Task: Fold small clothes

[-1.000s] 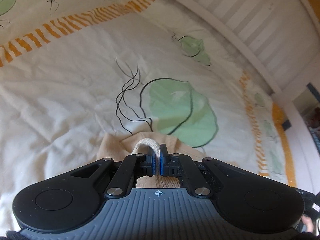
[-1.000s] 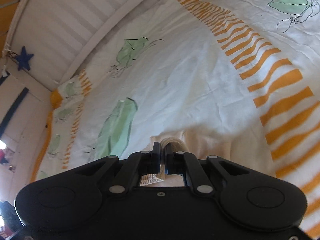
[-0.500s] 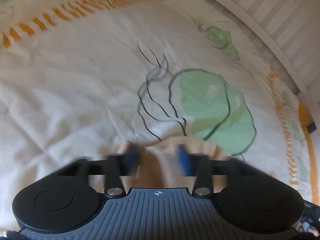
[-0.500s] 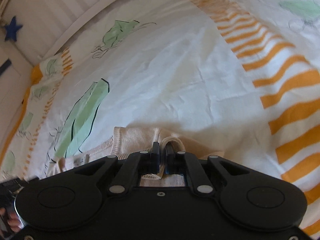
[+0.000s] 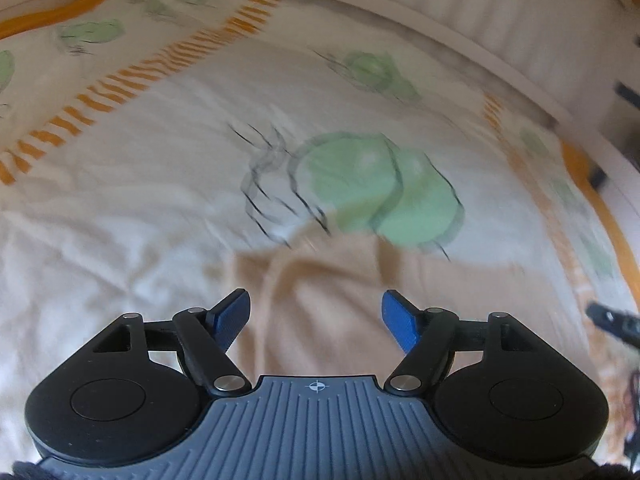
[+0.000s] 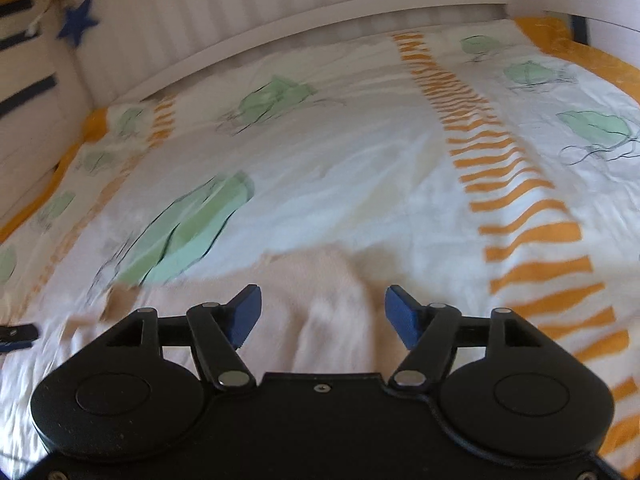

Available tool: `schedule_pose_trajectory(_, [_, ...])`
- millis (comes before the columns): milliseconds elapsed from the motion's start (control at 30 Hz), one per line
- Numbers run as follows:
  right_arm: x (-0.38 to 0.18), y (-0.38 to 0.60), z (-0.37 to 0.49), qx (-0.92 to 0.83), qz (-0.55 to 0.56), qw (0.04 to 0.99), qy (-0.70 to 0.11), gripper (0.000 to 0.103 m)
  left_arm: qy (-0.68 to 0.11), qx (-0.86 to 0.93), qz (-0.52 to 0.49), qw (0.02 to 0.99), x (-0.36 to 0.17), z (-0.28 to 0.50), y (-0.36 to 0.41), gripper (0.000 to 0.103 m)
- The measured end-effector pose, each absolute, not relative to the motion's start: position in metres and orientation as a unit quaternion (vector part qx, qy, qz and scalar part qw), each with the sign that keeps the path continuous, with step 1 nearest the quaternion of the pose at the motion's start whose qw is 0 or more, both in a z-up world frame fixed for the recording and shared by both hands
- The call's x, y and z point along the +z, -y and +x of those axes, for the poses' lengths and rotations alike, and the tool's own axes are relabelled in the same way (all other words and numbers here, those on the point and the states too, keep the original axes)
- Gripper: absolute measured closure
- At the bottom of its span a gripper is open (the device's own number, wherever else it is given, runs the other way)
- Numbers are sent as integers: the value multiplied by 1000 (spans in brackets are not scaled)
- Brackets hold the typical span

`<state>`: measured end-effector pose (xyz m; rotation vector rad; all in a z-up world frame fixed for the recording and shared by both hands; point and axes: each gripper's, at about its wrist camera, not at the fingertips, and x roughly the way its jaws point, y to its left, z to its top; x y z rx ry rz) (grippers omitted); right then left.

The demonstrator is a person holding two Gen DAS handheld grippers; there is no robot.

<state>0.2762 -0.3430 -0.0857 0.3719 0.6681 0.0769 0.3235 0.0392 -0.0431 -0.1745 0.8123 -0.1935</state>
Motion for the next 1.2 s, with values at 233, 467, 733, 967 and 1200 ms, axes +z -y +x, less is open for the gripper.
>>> schedule_pose_trajectory(233, [-96,288,255,106,105,921,-359,31,-411,-157,28,898,-70,295,2,32])
schedule_pose_trajectory(467, [-114,290,267,36,52,919,-388,33,-445,-133,61,884,-90,285,-28,31])
schedule_pose_trajectory(733, [-92,285,268,9,85,922,-378,28,-479,-111,-37,870,-92,291,-61,21])
schedule_pose_trajectory(967, [-81,214,282,101,49,924,-366,7,-476,-83,-57,873,-71,296,-77,22])
schedule_pose_trajectory(1200, [-86,148,323,137,28,916,-375,7,-433,-35,-48,900,-51,298,-96,22])
